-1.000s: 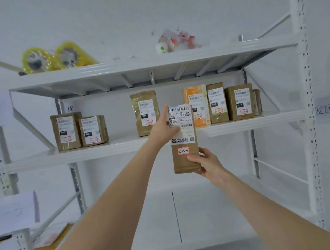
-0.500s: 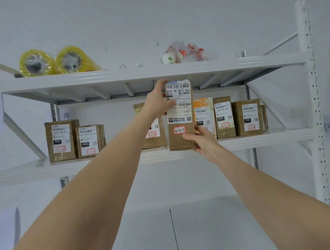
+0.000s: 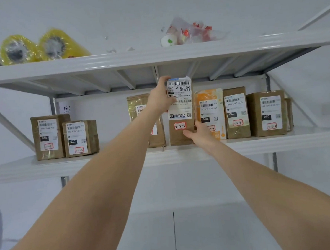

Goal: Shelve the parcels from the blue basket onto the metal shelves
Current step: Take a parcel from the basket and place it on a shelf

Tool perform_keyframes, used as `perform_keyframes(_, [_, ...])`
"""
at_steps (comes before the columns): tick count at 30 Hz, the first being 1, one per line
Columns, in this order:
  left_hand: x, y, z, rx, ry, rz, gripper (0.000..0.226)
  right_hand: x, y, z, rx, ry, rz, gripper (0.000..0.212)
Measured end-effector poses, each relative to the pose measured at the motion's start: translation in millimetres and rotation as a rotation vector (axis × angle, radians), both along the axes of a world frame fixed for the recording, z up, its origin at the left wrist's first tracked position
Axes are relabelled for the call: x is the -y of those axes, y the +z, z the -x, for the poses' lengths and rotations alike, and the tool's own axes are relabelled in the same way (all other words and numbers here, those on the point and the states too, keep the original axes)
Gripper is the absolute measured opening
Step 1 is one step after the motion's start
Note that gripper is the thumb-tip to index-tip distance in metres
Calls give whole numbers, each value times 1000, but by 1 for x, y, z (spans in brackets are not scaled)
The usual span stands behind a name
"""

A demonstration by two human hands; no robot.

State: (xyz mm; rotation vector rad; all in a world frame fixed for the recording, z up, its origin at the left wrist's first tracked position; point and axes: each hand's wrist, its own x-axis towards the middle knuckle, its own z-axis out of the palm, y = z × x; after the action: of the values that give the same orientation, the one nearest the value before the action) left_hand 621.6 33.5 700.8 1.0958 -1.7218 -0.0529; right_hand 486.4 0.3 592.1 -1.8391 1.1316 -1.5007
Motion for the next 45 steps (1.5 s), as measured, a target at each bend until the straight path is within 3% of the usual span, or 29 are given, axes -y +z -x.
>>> perform_keyframes(7, [38, -6, -7, 5, 24, -64, 69, 29, -4, -6, -195, -106, 7, 48])
perform_keyframes(16, [70, -9, -15, 38, 37, -118, 70, 43, -7, -7, -280, -195, -24, 48])
perform_keyframes(21, [74, 1, -15, 251, 205, -44, 72, 46, -9, -9, -370, -304, 11, 48])
perform_keyframes(24, [73, 6, -13, 435, 298, 20, 80, 47, -11, -8, -435, -433, 47, 62])
perform_keyframes(28, [70, 11, -9, 661, 403, 116, 74, 36, -10, -11, -597, -636, 296, 78])
perform_keyframes(32, [67, 10, -1, 765, 481, 208, 66, 34, -21, -18, -846, -601, 557, 64])
perform_keyframes(38, [69, 13, 8, 833, 558, 262, 51, 30, -31, -25, -991, -586, 423, 72])
perform_keyframes(45, [75, 14, 10, 841, 553, 255, 50, 34, -28, -27, -992, -597, 413, 71])
